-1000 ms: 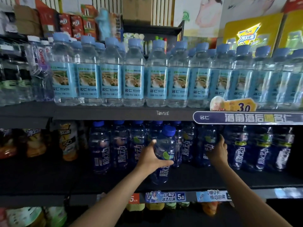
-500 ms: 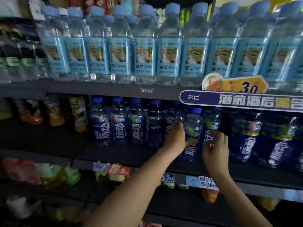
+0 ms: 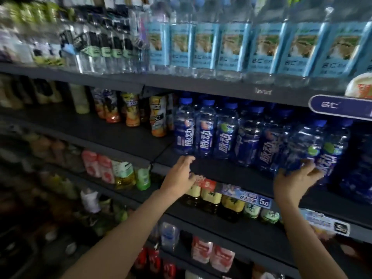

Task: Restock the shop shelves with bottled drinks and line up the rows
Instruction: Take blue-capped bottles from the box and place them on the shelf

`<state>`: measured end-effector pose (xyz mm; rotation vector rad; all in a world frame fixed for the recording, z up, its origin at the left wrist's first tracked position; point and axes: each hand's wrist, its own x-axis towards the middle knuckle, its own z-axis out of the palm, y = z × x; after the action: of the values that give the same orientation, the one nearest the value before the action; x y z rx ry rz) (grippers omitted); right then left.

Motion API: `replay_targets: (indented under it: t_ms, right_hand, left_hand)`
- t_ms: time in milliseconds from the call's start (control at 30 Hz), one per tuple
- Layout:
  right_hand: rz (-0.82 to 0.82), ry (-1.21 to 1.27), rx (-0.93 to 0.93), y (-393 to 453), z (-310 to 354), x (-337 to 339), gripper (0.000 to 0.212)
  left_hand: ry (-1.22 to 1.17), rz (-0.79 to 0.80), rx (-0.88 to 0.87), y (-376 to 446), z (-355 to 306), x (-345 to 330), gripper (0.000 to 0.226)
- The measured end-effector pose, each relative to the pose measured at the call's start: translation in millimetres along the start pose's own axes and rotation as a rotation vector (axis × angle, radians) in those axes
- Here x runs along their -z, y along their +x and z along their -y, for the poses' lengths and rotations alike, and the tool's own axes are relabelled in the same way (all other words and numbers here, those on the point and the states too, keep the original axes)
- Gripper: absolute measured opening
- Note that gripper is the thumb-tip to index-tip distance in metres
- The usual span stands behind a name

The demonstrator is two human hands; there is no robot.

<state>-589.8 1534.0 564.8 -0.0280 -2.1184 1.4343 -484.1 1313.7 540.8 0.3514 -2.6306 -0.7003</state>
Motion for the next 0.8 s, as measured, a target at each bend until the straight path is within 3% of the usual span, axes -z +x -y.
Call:
replay_targets:
  t_ms: [100,233,300,367,433,500,600,800]
  right_hand:
    - [0.047,0.0,0.094,-53,40,-42,0.032]
    - [0.368,0.025,0.261,-149,106,-121,0.035]
    - [0.583,-0.018,0.3,-210,136,-164,0.037]
    - [0.862,-0.11,0.349,-279,159,-202,0.035]
    - [1.174,-0.191,0.385,-350,178,-237,0.031]
    - [1.456,-0.239,0.383,-416,191,-267,0.012]
    - [1.709,-0.3,0.465,-504,205,-313,0.021]
    - [2.052,-0.423,0.506,-635,235,-407,0.013]
  left_hand:
    - [0.001,-0.012,0.039,-20,45,40,0.043]
    - [0.008,-0.05,0.125,-63,127,102,0.044]
    - [-0.005,-0.021,0.274,-102,179,130,0.038]
    - [-0.037,0.121,0.409,-154,230,156,0.027]
    - [-0.017,0.252,0.532,-210,280,178,0.032]
    - [-0.013,0.28,0.698,-264,328,199,0.034]
    - [-0.019,0.22,0.921,-333,397,230,0.028]
    - [-0.136,0.056,1.203,-413,523,271,0.026]
